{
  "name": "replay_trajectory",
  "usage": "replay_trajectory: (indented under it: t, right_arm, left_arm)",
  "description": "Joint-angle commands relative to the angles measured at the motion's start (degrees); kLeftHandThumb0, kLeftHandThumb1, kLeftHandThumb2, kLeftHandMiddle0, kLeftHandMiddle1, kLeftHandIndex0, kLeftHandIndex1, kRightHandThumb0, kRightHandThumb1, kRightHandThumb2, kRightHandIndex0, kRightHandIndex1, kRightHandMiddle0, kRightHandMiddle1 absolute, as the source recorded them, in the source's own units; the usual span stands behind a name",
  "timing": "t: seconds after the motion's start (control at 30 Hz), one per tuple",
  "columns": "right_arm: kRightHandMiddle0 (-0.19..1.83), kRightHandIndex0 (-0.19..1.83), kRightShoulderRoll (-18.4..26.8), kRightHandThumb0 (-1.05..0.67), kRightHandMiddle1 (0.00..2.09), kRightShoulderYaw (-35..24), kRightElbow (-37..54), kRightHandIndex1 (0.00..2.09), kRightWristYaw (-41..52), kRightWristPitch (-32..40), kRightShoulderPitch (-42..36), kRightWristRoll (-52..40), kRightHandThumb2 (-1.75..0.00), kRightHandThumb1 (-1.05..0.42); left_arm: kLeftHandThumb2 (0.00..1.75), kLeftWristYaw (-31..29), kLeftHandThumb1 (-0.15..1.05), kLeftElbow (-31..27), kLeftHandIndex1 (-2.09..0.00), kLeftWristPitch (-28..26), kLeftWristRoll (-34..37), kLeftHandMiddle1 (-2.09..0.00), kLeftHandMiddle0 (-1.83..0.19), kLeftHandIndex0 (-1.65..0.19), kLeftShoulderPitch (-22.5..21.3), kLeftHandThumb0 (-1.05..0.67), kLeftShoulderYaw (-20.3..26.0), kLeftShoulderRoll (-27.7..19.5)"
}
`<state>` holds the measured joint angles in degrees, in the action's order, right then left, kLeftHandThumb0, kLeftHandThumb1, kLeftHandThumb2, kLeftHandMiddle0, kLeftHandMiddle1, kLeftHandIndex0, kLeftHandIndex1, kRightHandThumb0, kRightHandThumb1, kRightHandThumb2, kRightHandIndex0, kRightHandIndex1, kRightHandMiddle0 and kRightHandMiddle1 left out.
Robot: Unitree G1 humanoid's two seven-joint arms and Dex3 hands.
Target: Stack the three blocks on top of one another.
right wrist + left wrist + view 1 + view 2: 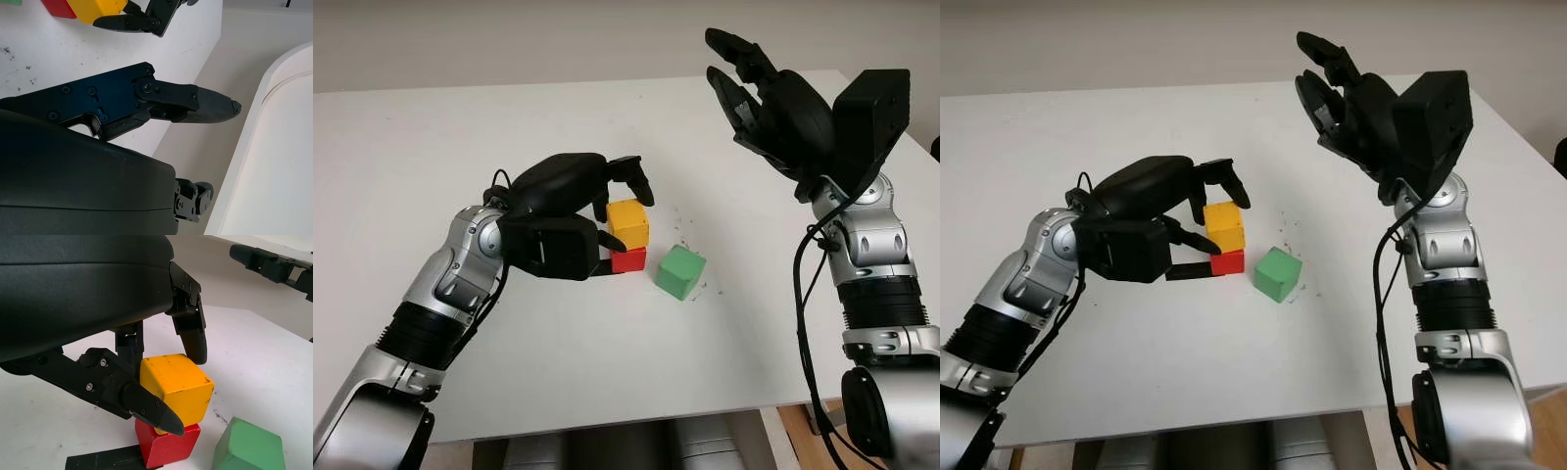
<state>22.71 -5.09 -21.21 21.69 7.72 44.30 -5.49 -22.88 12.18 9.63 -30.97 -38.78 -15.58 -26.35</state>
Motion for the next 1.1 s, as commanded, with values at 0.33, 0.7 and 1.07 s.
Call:
replay_trajectory:
  t: [0.33, 0.7, 1.07]
  right_arm:
    - [-0.12, 0.02, 0.2, -0.77, 0.39, -0.1, 1.7, 0.1, 0.2, 0.8, -0.5, 0.1, -0.57, -1.05]
    - [-0.11, 0.03, -0.1, -0.77, 0.38, -0.3, 1.7, 0.09, 0.7, 0.4, -0.6, -0.3, -0.56, -1.05]
    - [-0.12, 0.03, -0.2, -0.77, 0.38, -0.2, 1.9, 0.08, 0.7, 1.0, -0.5, -0.3, -0.57, -1.05]
  left_arm:
    - [0.05, 2.1, 0.86, -0.9, -0.51, 1.9, -5.2, -0.65, -0.39, -0.35, -0.3, -0.39, -1.9, -1.7]
    - [0.05, -1.8, 0.86, -3.1, -0.08, 0.6, -5.4, -0.03, -0.36, -0.28, 0.0, -0.52, -2.4, -2.8]
    - [0.05, -3.7, 0.85, -5.7, -0.05, -1.4, -5.0, -0.03, -0.29, -0.22, 1.0, -0.55, -2.1, -3.3]
